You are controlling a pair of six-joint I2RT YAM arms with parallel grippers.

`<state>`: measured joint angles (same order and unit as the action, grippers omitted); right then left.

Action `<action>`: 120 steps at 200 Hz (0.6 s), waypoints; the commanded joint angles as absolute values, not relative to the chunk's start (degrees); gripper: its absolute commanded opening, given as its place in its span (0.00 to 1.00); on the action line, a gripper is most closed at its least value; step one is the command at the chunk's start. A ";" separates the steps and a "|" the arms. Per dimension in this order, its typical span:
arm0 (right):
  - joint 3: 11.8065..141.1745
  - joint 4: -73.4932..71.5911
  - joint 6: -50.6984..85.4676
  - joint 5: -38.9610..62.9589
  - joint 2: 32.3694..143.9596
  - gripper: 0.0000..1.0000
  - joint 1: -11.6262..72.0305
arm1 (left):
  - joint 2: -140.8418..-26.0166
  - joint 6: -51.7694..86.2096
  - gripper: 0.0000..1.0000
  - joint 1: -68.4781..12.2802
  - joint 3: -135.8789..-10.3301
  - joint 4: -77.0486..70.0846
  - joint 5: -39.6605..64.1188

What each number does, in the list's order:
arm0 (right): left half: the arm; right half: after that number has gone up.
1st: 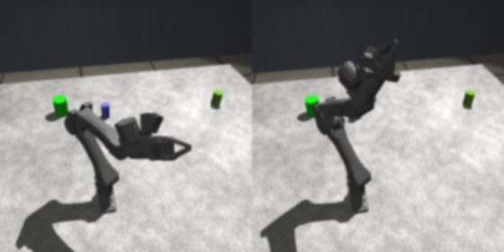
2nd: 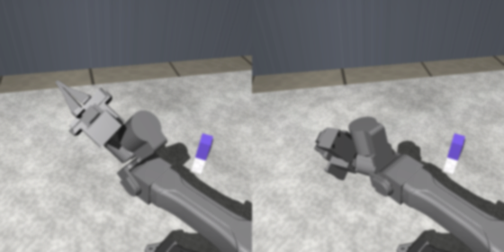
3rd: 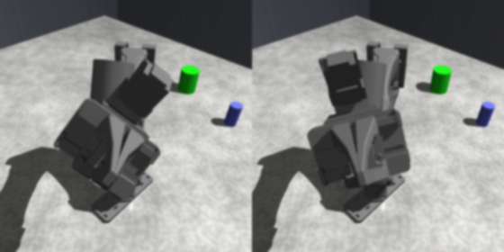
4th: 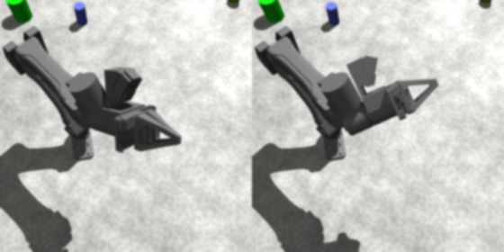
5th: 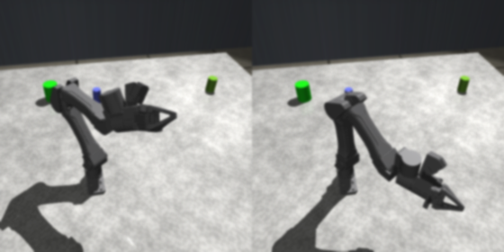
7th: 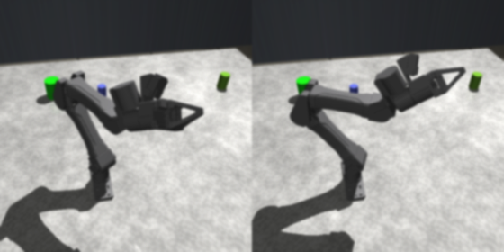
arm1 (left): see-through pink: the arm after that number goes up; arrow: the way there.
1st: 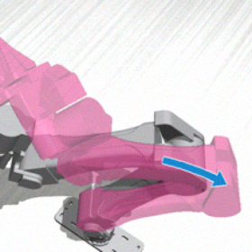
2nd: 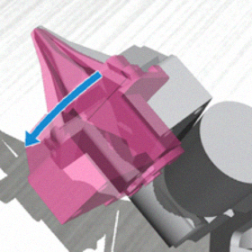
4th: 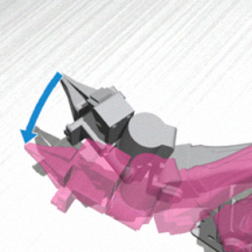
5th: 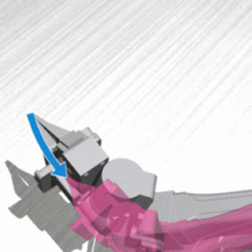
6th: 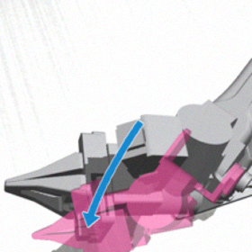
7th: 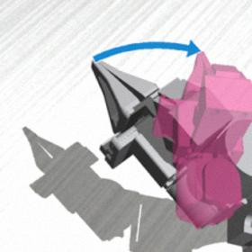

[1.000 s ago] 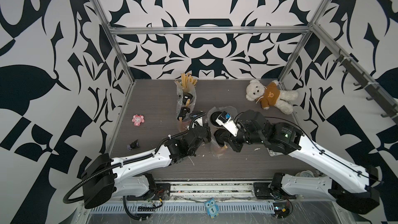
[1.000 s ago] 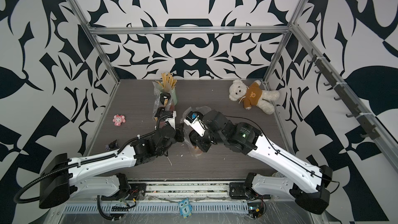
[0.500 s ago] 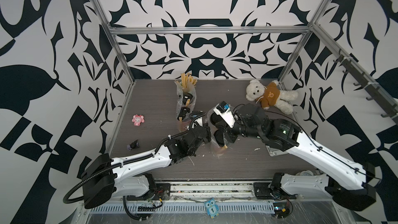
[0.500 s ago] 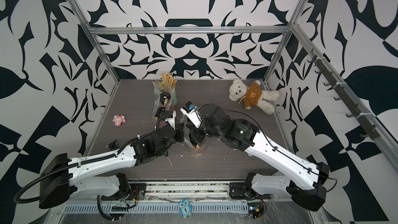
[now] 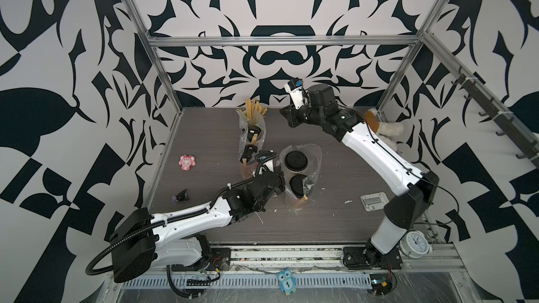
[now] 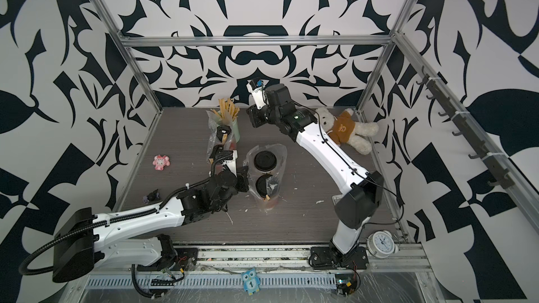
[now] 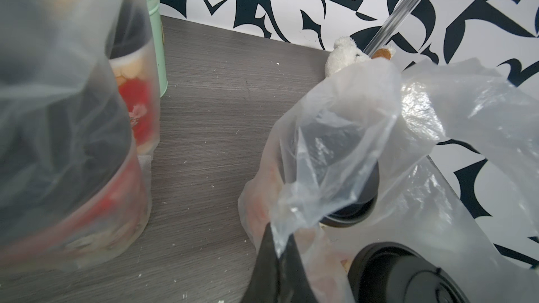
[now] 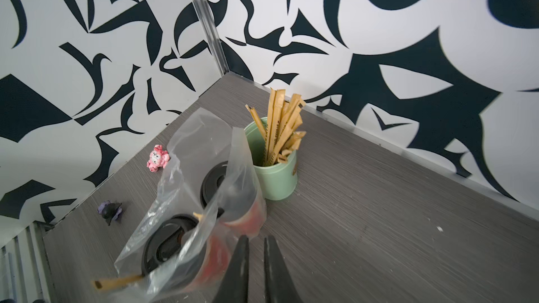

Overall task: Pack milk tea into plastic carrier bags
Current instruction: Place the straw in the plastic carrier bag, then pick up the straw from the container.

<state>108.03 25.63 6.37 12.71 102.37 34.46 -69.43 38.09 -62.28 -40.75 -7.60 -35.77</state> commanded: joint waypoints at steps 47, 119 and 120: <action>127.75 22.14 14.93 18.43 121.10 0.18 29.57 | -67.28 37.75 0.00 -62.45 -36.48 -12.75 -39.27; 131.43 19.62 19.40 22.46 127.18 0.30 28.03 | -68.91 36.89 0.00 -62.44 -39.14 -10.66 -41.40; 131.41 19.56 19.54 22.52 127.18 0.30 28.03 | -69.00 36.90 0.00 -62.47 -39.17 -10.65 -41.44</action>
